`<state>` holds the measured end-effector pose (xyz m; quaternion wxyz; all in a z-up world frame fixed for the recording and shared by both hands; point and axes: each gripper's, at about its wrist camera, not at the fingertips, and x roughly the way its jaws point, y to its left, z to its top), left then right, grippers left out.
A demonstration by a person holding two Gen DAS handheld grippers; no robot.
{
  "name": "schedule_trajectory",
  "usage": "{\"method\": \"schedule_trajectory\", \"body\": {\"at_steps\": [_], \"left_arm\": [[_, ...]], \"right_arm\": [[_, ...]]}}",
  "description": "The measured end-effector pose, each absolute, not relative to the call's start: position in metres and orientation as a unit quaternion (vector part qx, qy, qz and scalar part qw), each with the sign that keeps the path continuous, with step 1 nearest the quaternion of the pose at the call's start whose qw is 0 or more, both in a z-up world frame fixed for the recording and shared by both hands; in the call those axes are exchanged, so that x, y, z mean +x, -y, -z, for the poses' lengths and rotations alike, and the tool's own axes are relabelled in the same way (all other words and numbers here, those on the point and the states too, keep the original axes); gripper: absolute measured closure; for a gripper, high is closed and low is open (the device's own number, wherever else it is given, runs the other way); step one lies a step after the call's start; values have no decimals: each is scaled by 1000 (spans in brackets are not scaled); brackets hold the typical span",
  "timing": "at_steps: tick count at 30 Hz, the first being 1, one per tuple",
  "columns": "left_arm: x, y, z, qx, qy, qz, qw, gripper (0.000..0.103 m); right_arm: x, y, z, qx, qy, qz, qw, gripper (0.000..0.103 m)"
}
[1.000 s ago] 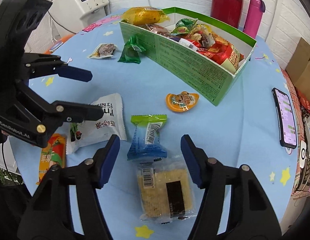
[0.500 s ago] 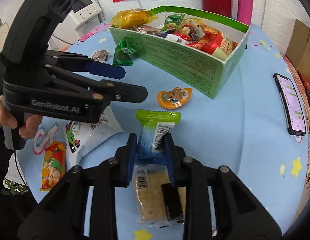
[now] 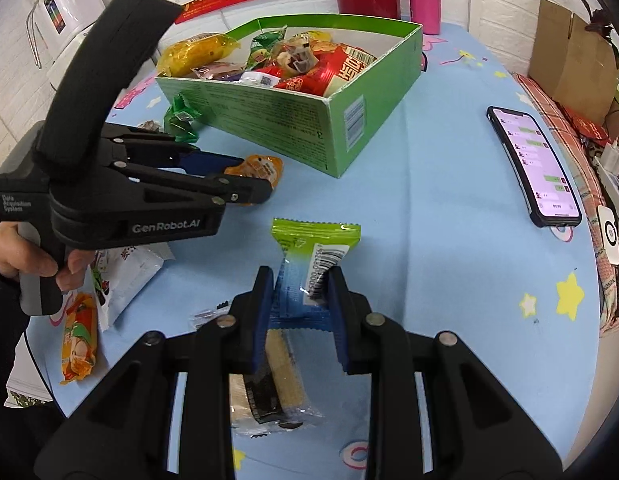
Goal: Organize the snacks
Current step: 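Grasp the orange jelly cup with the left tool while the right tool grasps the green-blue wrapped snack, then carry both snacks over the green box and open both tools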
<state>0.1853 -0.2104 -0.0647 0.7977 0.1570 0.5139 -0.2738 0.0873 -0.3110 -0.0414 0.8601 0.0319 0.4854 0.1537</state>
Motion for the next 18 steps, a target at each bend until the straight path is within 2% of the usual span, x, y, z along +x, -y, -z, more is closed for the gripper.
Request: {"method": "schedule_trajectory", "body": {"at_steps": [8,18], "left_arm": [[178,185,52,128,-508,268,809,81],[180,133,-16,81,-455,252,850,81]], "right_arm": [[84,310,37,29,-475,-155,866,74],[96,298,-5,28,-425,-156,891,74]]}}
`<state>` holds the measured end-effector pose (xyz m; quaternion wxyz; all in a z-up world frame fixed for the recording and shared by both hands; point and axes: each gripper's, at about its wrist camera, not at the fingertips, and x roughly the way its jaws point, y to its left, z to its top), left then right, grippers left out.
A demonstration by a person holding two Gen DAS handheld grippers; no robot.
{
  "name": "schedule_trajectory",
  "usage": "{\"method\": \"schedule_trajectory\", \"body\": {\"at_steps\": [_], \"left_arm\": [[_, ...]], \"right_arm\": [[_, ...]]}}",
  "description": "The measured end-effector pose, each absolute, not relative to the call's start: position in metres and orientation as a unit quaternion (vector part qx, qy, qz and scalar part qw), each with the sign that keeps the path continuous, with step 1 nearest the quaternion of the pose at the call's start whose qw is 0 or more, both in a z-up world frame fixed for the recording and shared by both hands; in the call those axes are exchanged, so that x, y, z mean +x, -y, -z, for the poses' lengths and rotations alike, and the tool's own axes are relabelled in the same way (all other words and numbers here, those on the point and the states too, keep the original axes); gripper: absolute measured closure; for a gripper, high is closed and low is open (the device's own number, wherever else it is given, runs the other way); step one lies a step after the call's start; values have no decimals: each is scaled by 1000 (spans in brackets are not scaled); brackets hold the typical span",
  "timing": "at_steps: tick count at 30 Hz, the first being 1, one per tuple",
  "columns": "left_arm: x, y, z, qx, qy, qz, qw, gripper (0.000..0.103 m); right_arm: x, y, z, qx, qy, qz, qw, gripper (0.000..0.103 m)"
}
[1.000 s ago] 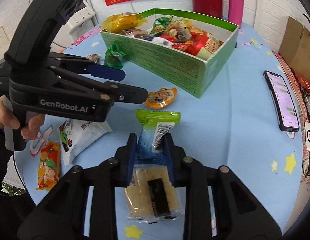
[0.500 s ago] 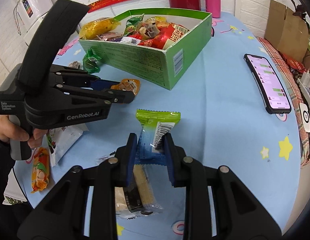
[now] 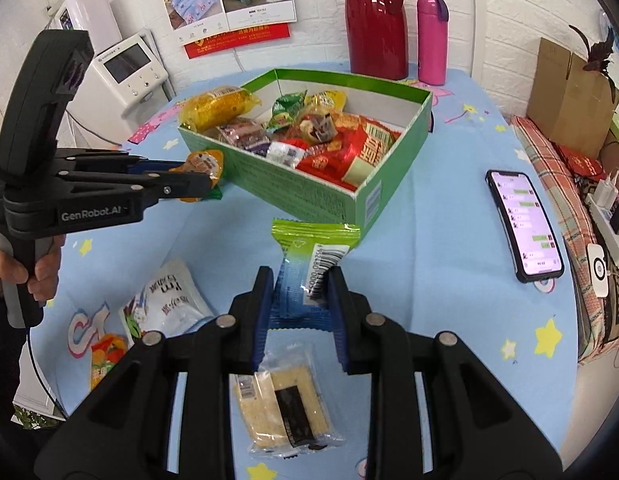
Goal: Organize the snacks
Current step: 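Carry both snacks over the green box and open both tools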
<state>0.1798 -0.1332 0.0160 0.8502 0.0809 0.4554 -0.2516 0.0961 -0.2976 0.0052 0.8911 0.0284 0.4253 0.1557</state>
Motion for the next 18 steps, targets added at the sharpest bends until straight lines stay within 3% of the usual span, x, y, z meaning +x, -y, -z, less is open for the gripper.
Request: {"method": "schedule_trajectory", "body": {"at_steps": [6,18], "left_arm": [[202,112,-44,66,-429,223,873,81],[260,112,-47,47,-425,191,884,81]], "right_arm": [[120,288,-25,25,-394,-142,908,74],[180,285,-30,39,-355,-98,929,74]]}}
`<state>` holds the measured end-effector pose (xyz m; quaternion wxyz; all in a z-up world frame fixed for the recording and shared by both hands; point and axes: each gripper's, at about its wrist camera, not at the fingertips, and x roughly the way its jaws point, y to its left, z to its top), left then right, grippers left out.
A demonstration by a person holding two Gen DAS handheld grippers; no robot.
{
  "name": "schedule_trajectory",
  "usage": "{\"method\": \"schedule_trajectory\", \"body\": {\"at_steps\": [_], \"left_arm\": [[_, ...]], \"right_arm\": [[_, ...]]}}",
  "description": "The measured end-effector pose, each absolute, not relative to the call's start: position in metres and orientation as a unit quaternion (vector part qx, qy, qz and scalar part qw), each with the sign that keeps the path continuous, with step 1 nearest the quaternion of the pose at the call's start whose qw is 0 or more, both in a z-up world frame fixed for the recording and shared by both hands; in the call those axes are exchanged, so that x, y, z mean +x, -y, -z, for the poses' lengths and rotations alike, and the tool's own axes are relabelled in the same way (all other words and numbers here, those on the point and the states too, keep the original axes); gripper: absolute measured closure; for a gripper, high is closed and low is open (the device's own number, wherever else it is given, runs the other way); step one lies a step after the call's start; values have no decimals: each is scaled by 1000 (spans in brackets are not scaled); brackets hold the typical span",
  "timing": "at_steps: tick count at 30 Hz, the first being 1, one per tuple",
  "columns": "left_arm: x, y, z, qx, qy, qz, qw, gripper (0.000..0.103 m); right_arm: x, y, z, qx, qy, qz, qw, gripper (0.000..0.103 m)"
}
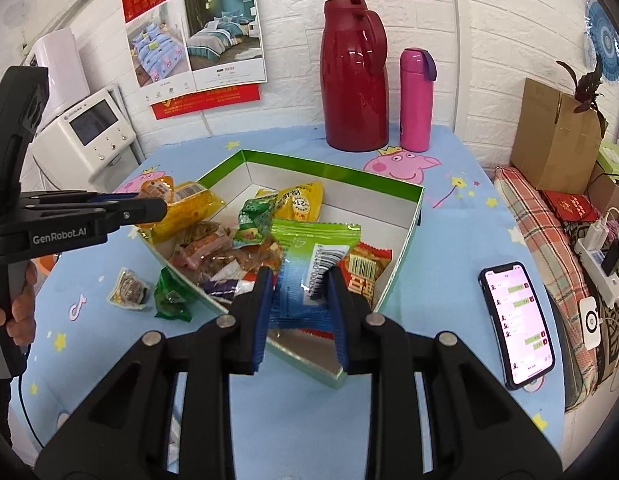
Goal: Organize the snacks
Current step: 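Carry both snacks over the green box and open both tools, then withdraw both tools toward the white bag and square cake pack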
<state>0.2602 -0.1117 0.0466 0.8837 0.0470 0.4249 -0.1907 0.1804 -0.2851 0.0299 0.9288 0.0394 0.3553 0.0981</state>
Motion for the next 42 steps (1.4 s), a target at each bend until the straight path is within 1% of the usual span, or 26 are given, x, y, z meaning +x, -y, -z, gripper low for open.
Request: {"method": "schedule_trajectory", "body": {"at_steps": [4,5,6,7,8,9,10,12,17,25,28,36,42], "left_arm": [[276,116,-33,45,-436,195,878,81],[278,118,-29,49,-438,196,876,80],[279,120,-25,56,-439,198,874,77],[279,123,-21,65,-442,200,872,64],[279,124,-17,73,-443,198,872,53],[277,125,-14,81,-439,190,874,30],[275,125,-12,89,-430,176,881,19],[273,125,-12,93,-420,171,886,19],[269,122,-16,87,-423,172,886,19],[245,116,-34,84,-415,184,887,19],[225,113,-44,93,-413,192,885,19],[155,94,-57,85,-415,242,873,19],[113,79,-69,86,-409,252,873,19]], "right_arm": [[197,280,-22,31,-350,-93,932,73],[200,278,-19,20,-348,-90,933,70],[203,275,-16,4,-349,-87,933,50],[203,273,-14,-9,-348,-79,934,31],[202,272,-12,-19,-340,-70,938,30],[201,272,-10,-26,-337,-72,939,30],[201,273,-8,-28,-338,-77,937,30],[202,276,-5,-21,-345,-74,935,30],[201,285,-3,-1,-355,-72,932,26],[174,284,-26,2,-339,-83,937,23],[156,281,-40,-7,-327,-89,941,21],[94,280,-77,-30,-311,-119,942,20],[50,292,-109,-18,-301,-129,945,20]]}}
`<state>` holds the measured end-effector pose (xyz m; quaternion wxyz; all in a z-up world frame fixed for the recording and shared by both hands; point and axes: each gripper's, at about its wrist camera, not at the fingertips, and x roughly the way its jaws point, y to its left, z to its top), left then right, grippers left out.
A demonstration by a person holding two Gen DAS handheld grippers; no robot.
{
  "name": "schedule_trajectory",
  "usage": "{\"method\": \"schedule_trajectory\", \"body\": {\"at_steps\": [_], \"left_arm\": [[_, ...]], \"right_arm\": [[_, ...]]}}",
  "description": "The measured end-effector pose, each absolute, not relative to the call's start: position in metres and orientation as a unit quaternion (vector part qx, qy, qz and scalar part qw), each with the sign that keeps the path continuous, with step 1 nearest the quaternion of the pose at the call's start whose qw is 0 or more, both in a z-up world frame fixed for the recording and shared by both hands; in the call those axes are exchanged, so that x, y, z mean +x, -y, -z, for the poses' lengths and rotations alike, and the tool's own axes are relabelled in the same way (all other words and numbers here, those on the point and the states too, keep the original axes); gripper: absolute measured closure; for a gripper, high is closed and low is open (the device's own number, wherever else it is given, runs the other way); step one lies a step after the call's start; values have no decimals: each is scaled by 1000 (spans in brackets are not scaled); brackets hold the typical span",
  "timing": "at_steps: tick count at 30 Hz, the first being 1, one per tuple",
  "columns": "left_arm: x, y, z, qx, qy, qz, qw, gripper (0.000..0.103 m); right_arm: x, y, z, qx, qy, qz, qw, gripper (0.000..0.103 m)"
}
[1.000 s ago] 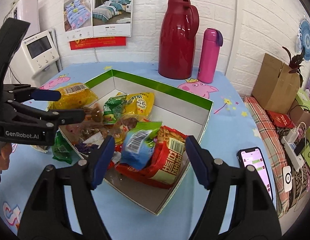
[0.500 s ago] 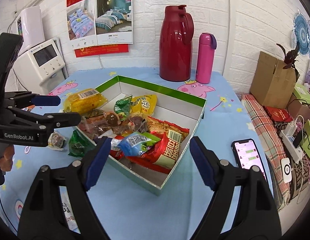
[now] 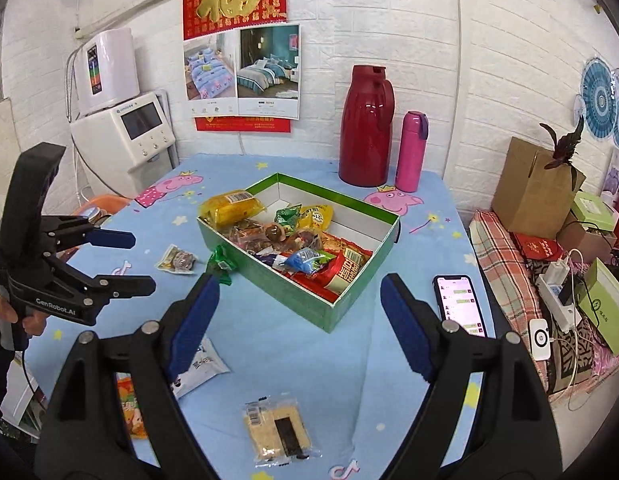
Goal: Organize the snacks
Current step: 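Withdraw both tools toward the white bag and square cake pack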
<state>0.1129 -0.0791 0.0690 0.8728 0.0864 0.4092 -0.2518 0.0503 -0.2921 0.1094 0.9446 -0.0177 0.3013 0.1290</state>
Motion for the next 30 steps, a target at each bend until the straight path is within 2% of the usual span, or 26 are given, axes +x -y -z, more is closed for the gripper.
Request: {"method": "schedule_trajectory", "body": {"at_steps": [8,10,20,30], "left_arm": [[72,59,-82,85,-403,258,874,18],[68,61,-74,90,-407,254,873,18],[67,106,21,150,-481,253,826,18],[89,126,60,171,-510,240,808,18]], "right_arm": [[-8,309,-120,-47,-295,-124,946,19],[-12,311,-105,-48,-310,-121,942,12],[-1,299,11,-49,-444,-158,880,12],[22,278,51,-94,-474,-179,857,12]]}}
